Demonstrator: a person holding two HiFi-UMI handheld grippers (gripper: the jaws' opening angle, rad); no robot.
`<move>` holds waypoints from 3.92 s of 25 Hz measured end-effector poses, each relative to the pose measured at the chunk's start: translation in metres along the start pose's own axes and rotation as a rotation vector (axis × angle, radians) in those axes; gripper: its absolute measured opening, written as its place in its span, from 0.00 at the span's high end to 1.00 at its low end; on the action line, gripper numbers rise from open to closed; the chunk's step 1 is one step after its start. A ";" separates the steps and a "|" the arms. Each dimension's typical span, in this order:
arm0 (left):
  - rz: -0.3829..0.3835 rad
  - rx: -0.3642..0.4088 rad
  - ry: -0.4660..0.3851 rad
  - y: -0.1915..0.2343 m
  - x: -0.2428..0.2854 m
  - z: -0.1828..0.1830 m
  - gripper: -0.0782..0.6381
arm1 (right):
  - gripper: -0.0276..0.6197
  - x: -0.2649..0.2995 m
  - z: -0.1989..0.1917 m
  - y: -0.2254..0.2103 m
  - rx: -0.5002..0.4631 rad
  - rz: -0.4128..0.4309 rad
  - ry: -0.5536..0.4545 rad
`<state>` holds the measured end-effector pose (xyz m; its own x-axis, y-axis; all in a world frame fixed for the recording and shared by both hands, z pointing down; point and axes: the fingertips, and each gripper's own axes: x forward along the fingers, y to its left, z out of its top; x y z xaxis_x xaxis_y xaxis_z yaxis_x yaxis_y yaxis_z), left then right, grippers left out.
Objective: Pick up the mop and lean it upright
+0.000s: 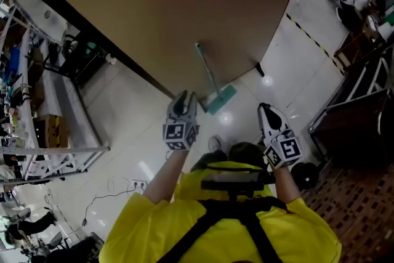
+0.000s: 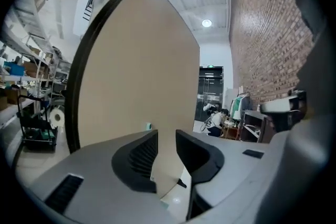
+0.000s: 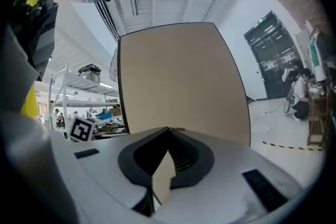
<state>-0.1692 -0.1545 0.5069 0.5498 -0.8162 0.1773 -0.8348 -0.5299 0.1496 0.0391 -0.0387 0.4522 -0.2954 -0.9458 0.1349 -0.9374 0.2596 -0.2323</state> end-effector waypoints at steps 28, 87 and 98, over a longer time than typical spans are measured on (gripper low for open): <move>0.509 -0.052 0.086 0.069 0.250 -0.074 0.75 | 0.95 0.158 0.004 -0.166 -0.017 0.254 0.203; 0.220 -0.059 0.033 0.019 0.240 -0.061 0.75 | 0.95 0.181 0.021 -0.212 -0.049 0.205 0.149; 0.317 -0.059 0.043 0.038 0.273 -0.052 0.75 | 0.95 0.185 0.014 -0.200 -0.052 0.240 0.162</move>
<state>-0.0498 -0.3855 0.6119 0.2647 -0.9271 0.2652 -0.9622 -0.2356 0.1367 0.1743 -0.2680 0.5101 -0.5319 -0.8134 0.2354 -0.8439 0.4862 -0.2269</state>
